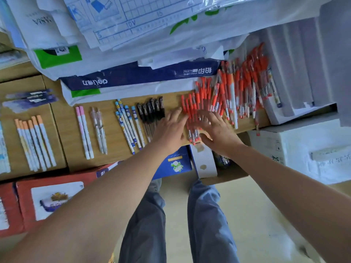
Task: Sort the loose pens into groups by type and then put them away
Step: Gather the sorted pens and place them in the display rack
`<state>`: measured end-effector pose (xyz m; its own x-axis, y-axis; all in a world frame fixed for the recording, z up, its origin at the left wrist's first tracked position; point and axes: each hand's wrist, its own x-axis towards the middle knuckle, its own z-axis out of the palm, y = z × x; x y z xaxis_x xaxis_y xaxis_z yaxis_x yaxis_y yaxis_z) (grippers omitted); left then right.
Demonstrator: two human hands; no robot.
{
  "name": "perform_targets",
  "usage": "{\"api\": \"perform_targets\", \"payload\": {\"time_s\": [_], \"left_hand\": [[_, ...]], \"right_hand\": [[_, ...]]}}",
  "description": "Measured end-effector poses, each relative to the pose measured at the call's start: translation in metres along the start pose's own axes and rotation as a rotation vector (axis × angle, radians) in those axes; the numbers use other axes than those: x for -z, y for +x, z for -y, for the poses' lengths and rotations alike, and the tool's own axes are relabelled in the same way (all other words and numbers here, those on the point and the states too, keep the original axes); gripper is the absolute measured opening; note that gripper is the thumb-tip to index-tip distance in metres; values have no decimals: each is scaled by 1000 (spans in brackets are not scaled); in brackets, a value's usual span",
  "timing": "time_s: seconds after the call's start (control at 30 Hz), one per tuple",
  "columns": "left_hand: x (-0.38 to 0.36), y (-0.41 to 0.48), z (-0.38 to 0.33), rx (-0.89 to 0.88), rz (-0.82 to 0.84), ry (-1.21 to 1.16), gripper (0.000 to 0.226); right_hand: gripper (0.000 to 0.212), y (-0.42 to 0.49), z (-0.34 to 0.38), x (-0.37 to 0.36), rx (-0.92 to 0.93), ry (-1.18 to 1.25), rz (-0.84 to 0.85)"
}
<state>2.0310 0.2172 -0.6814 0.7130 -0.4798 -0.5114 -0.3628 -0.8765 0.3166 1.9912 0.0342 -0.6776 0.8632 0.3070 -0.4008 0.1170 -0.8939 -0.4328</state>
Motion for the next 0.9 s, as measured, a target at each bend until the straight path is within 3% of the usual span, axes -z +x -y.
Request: {"api": "perform_targets", "payload": {"time_s": [0.1,0.17,0.33,0.57,0.9], "left_hand": [[-2,5,-13,69,-26,-1,65],[-1,8,-19,120,-49,-9,68],[-1,18,-36,144,-108,-51,80],[-10,24,-44,173,-143,-30,79],[-16,30,-52,-42,-164,105,76]], "right_hand": [[28,-1,-26,18,-106,114,-243],[23,-1,-42,32,-255,119,-314],[39,9,-64,39,-383,73,-238],[41,24,-64,34,-462,53,-186],[28,21,-68,34,-445,119,-168]]}}
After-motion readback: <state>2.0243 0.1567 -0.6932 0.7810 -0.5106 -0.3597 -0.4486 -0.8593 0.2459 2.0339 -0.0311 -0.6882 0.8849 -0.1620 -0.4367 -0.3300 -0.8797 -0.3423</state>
